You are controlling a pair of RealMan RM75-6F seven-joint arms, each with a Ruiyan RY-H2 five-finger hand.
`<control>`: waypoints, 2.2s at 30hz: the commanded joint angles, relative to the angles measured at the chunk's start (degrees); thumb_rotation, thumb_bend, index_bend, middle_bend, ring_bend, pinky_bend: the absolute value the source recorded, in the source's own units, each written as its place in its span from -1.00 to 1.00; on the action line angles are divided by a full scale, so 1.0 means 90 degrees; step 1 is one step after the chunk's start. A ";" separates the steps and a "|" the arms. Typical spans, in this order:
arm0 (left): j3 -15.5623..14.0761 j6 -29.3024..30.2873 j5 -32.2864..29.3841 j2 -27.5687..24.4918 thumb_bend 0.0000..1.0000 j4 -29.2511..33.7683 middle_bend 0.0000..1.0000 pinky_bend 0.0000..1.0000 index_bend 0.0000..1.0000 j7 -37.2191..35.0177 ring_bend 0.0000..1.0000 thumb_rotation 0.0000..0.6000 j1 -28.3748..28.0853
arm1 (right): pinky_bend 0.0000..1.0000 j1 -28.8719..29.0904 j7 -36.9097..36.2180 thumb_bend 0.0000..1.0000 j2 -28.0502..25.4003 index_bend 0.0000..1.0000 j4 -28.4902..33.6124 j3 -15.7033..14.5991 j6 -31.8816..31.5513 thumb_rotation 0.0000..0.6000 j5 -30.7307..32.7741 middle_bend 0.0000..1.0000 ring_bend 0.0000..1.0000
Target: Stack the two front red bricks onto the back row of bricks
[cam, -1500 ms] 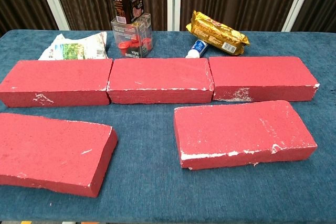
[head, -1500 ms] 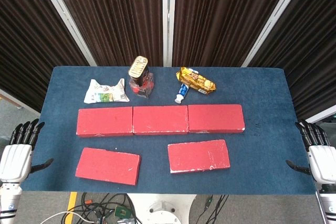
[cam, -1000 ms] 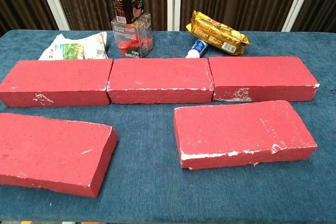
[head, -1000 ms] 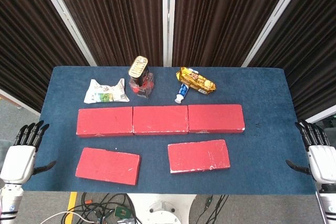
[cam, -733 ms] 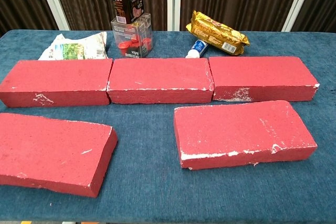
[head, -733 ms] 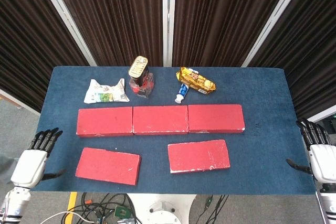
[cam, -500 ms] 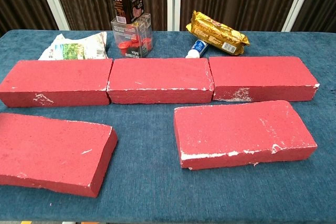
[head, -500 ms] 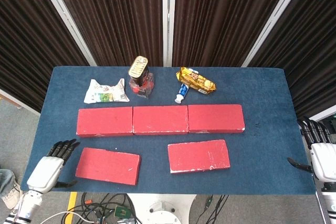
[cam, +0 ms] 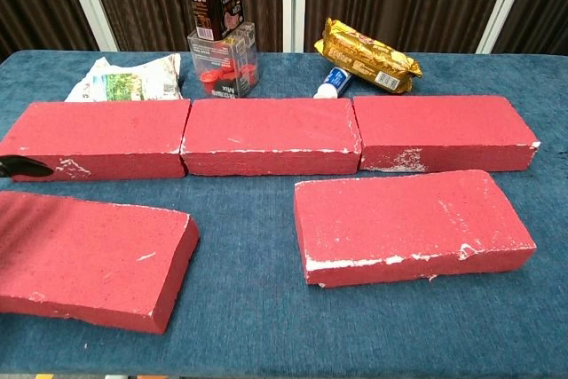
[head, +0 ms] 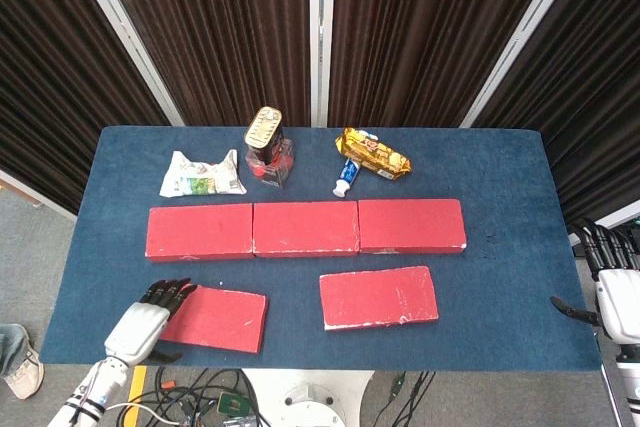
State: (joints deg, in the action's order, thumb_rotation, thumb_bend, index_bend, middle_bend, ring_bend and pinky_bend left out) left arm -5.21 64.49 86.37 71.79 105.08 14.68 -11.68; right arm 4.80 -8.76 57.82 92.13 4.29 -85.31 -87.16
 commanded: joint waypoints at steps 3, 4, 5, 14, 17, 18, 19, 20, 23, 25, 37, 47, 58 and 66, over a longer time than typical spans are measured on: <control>0.0105 -0.0135 -0.0221 0.0290 -1.00 -0.0177 -1.00 -1.00 -1.00 0.0289 -1.00 1.00 -0.0150 | -1.00 0.0000 -0.0005 -1.00 -0.0005 -1.00 -0.0009 0.0000 0.0006 1.00 0.0006 -1.00 -1.00; 0.0138 -0.0183 -0.0275 0.0346 -1.00 -0.0205 -1.00 -1.00 -1.00 0.0309 -1.00 1.00 -0.0195 | -1.00 0.0001 -0.0005 -1.00 -0.0003 -1.00 -0.0008 0.0001 0.0006 1.00 0.0006 -1.00 -1.00; 0.0167 -0.0225 -0.0320 0.0385 -1.00 -0.0218 -1.00 -1.00 -1.00 0.0306 -1.00 1.00 -0.0233 | -1.00 0.0001 -0.0007 -1.00 -0.0001 -1.00 -0.0009 0.0002 0.0005 1.00 0.0008 -1.00 -1.00; 0.0249 -0.0921 -0.0935 0.0449 -1.00 -0.0159 -1.00 -1.00 -1.00 0.0529 -1.00 1.00 -0.0673 | -1.00 -0.0002 -0.0029 -1.00 0.0036 -1.00 -0.0086 -0.0005 0.0049 1.00 0.0061 -1.00 -1.00; 0.0274 -0.0960 -0.1033 0.0459 -1.00 -0.0166 -1.00 -1.00 -1.00 0.0563 -1.00 1.00 -0.0751 | -1.00 0.0000 -0.0045 -1.00 0.0050 -1.00 -0.0125 0.0004 0.0067 1.00 0.0094 -1.00 -1.00; 0.0283 -0.0965 -0.1056 0.0459 -1.00 -0.0165 -1.00 -1.00 -1.00 0.0560 -1.00 1.00 -0.0771 | -1.00 0.0002 -0.0051 -1.00 0.0056 -1.00 -0.0133 0.0004 0.0074 1.00 0.0100 -1.00 -1.00; 0.0293 -0.0980 -0.1084 0.0459 -1.00 -0.0152 -1.00 -1.00 -1.00 0.0524 -1.00 1.00 -0.0798 | -1.00 0.0005 -0.0058 -1.00 0.0064 -1.00 -0.0148 0.0004 0.0083 1.00 0.0103 -1.00 -1.00; 0.0300 -0.0998 -0.1098 0.0455 -1.00 -0.0139 -1.00 -1.00 -1.00 0.0483 -1.00 1.00 -0.0821 | -1.00 0.0006 -0.0063 -1.00 0.0071 -1.00 -0.0159 0.0002 0.0088 1.00 0.0102 -1.00 -1.00; 0.0313 -0.1080 -0.1149 0.0436 -1.00 -0.0132 -1.00 -1.00 -1.00 0.0443 -1.00 1.00 -0.0916 | -1.00 0.0010 -0.0083 -1.00 0.0088 -1.00 -0.0191 0.0010 0.0089 1.00 0.0110 -1.00 -1.00; 0.0329 -0.1218 -0.1284 0.0407 -1.00 -0.0097 -1.00 -1.00 -1.00 0.0457 -1.00 1.00 -0.1017 | -1.00 0.0002 -0.0096 -1.00 0.0092 -1.00 -0.0207 0.0017 0.0066 1.00 0.0111 -1.00 -1.00; 0.0441 -0.1632 -0.2275 0.0252 -1.00 0.0118 -0.92 -1.00 -1.00 0.0730 -1.00 1.00 -0.1518 | -1.00 -0.0018 -0.0219 -1.00 0.0134 -1.00 -0.0371 0.0032 0.0113 1.00 0.0216 -1.00 -1.00; 0.0297 -0.1410 -0.2363 0.0210 -1.00 0.0293 -0.66 -1.00 -1.00 0.0868 -1.00 1.00 -0.1588 | -1.00 -0.0003 -0.0221 -1.00 0.0170 -1.00 -0.0407 0.0049 0.0172 1.00 0.0274 -1.00 -1.00; 0.0229 -0.0772 -0.1760 -0.0394 -0.96 0.1142 -0.62 -1.00 -1.00 0.0805 -1.00 1.00 -0.1482 | -1.00 -0.0012 -0.0247 -1.00 0.0158 -1.00 -0.0426 0.0071 0.0206 1.00 0.0345 -1.00 -1.00; 0.0918 -0.0913 -0.2298 -0.1103 -0.96 0.1403 -0.61 -1.00 -1.00 0.0657 -1.00 1.00 -0.2001 | -1.00 -0.0004 -0.0276 -1.00 0.0168 -1.00 -0.0452 0.0076 0.0236 1.00 0.0356 -1.00 -1.00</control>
State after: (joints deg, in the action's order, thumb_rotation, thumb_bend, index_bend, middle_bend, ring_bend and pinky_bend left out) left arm 1.16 57.17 67.80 62.90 117.52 21.12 -27.99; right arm 4.76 -11.23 59.33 88.06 4.97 -83.19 -83.95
